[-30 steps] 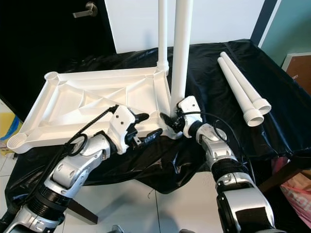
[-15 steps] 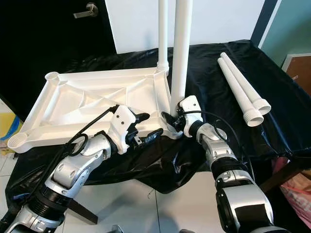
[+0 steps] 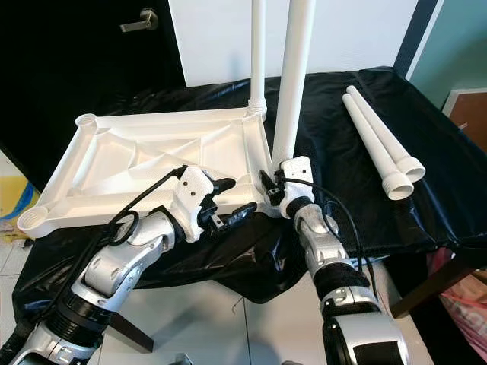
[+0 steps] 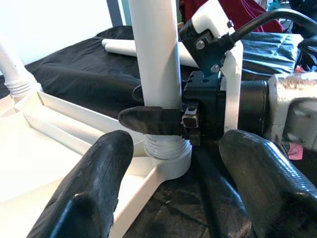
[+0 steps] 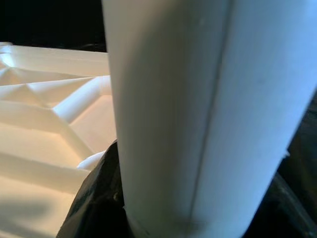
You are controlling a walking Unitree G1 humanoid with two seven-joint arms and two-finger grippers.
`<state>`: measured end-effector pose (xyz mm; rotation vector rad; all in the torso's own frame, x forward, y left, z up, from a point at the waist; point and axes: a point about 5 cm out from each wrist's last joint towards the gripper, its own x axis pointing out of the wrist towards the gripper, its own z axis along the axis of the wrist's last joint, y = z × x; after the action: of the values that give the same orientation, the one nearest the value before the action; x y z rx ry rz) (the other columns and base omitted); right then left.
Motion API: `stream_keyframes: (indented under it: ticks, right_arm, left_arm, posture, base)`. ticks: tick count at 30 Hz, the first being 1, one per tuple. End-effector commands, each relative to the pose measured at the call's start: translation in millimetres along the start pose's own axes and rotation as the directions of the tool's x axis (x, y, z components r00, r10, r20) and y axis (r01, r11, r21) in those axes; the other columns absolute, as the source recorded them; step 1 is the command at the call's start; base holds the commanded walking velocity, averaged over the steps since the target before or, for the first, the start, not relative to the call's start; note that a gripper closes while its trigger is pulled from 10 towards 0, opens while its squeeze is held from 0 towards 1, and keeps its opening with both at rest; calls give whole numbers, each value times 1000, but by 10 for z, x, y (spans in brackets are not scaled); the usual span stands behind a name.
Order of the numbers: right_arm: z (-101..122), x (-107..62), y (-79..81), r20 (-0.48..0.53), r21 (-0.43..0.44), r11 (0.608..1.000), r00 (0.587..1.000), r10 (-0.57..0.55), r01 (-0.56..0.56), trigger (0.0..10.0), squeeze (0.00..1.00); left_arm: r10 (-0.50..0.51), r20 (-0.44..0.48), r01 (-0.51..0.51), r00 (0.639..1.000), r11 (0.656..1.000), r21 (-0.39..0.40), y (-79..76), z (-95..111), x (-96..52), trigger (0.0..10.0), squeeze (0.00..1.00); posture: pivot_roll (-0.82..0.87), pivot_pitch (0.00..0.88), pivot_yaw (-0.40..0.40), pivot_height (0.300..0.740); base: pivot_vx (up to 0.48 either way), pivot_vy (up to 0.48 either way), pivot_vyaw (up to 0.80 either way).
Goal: Building children table
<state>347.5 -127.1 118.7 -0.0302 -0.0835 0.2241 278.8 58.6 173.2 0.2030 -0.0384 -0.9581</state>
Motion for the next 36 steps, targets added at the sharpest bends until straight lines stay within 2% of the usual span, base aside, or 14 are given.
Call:
stream_keyframes:
  ticks: [1, 4, 6, 8, 10, 15, 24, 25, 27, 32, 36]
  right_arm:
    - [-203, -113, -6, -89, 22, 996, 993, -83, 85, 10000, 0]
    - [-203, -152, 58, -88, 33, 987, 985, -151, 155, 10000, 0]
    - [-199, -200, 139, -98, 50, 967, 965, -243, 249, 10000, 0]
    - [-199, -200, 139, -98, 50, 967, 965, -243, 249, 10000, 0]
    - [-204, -226, 197, -107, 69, 956, 955, -276, 284, 10000, 0]
    - [-184, -245, 321, -107, 93, 958, 959, -263, 272, 10000, 0]
    - [-83, -225, 259, -84, 76, 953, 954, -287, 293, 10000, 0]
    - [-37, -212, 219, -62, 72, 955, 957, -284, 288, 10000, 1000]
    - [-21, -208, 201, -55, 73, 956, 958, -282, 285, 10000, 1000]
    - [56, -214, 99, 6, 72, 984, 987, -163, 162, 10000, 1000]
    - [49, -228, 27, 7, 72, 993, 995, -97, 96, 10000, 1000]
  left_arm:
    - [-62, -17, 62, 998, 998, -8, -32, -26, 1, 10000, 0]
    - [-67, -16, 67, 998, 998, -11, -36, -29, 18, 10000, 0]
    - [-74, -15, 74, 997, 997, -13, -47, -27, 24, 10000, 0]
    - [-74, -15, 74, 997, 997, -13, -47, -27, 24, 10000, 0]
    - [-76, -14, 75, 997, 997, -13, -47, -24, 26, 10000, 0]
    - [-74, -16, 74, 997, 997, -11, -34, -23, 19, 10000, 0]
    - [-65, -18, 65, 998, 998, -9, -16, -23, 11, 10000, 0]
    - [-63, -17, 63, 998, 998, -10, -18, -24, 11, 10000, 0]
    - [-62, -16, 62, 998, 998, -10, -20, -25, 9, 10000, 0]
    - [-59, -16, 59, 998, 998, -13, -23, -28, 2, 10000, 0]
    - [-57, -18, 57, 998, 998, -14, -21, -34, -6, 10000, 0]
  posture:
    - [-130, 0, 27, 740]
    - [-136, 0, 28, 740]
    - [-140, 1, 32, 740]
    - [-140, 1, 32, 740]
    - [-135, 0, 31, 740]
    - [-128, 0, 32, 740]
    - [-125, 0, 28, 740]
    - [-125, 0, 26, 740]
    - [-125, 0, 26, 740]
    - [-120, 0, 23, 740]
    - [-119, 0, 23, 740]
  base:
    - [0, 0, 0]
    - [0, 0, 0]
    - [0, 0, 0]
    - [0, 0, 0]
    - [0, 0, 0]
    - [0, 0, 0]
    - [0, 0, 0]
    - [0, 0, 0]
    - [0, 0, 0]
    - [0, 0, 0]
    - [0, 0, 0]
